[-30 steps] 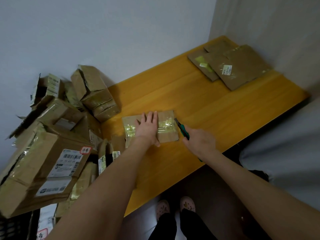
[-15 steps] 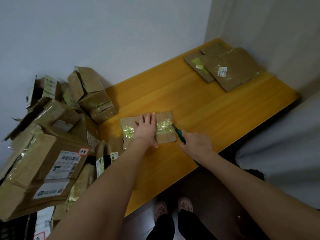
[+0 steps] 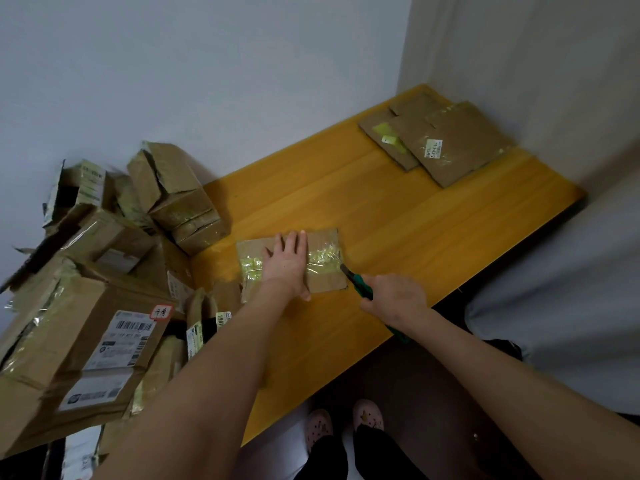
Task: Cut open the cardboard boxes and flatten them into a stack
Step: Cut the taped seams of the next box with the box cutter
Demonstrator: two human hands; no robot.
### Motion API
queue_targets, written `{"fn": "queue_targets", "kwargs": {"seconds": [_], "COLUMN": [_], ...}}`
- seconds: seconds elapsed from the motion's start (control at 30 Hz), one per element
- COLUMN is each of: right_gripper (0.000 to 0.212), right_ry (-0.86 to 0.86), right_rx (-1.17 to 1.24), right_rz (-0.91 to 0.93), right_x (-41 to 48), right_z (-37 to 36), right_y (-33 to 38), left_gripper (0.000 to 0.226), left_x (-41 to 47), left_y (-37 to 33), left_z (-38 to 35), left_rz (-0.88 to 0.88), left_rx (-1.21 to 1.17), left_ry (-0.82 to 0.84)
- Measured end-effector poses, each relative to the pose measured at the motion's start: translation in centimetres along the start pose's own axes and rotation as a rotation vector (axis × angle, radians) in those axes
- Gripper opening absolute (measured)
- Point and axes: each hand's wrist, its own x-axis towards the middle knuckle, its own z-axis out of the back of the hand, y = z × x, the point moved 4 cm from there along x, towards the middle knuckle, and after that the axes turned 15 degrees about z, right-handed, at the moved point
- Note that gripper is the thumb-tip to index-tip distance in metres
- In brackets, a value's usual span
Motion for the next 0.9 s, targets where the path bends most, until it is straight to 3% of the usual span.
{"fn": "queue_targets", "kwargs": {"seconds": [0.1, 0.23, 0.33, 0.47, 0.6, 0.7, 0.8, 0.9], "right_gripper": [0.021, 0.012, 0.011, 0.021, 0.026, 0.028, 0.037, 0.040], "right_ry": [-0.150, -0.435, -0.436, -0.399, -0.343, -0.334, -0.363, -0.439], "right_rx": [0.220, 0.720, 0.908, 0.897, 0.862, 0.768, 0.548, 0.368], "right_rz": [-0.099, -0.248, -0.260, -0.257, -0.270, -0.314, -0.359, -0.305], "right_x": [0.0, 2.5, 5.2, 8.0, 9.6, 9.2, 8.4, 8.9], "right_z": [0.4, 0.4, -0.3, -1.2, -1.8, -1.7, -0.4, 1.7], "right_y": [-1.1, -1.2, -0.3, 0.4, 1.0, 0.5, -0.7, -1.4], "left_gripper": [0.139, 0.138, 0.128, 0.114, 0.087, 0.073, 0.076, 0.076], "left_x": [0.0, -0.1, -0.2, -0.2, 0.3, 1.8, 2.9, 2.7], "left_y": [0.1, 0.1, 0.8, 4.5, 8.0, 7.9, 6.4, 5.2], "left_z": [0.0, -0.1, 0.0, 0.2, -1.0, 0.3, 2.2, 2.2], "left_rz": [0.012, -0.006, -0.029, 0.247, 0.572, 0.513, 0.373, 0.427], "left_rx": [-0.018, -0.011, -0.065, -0.284, -0.642, -0.785, -0.766, -0.762], "left_ry": [0.008, 0.002, -0.036, -0.078, 0.100, 0.094, 0.029, -0.030]}}
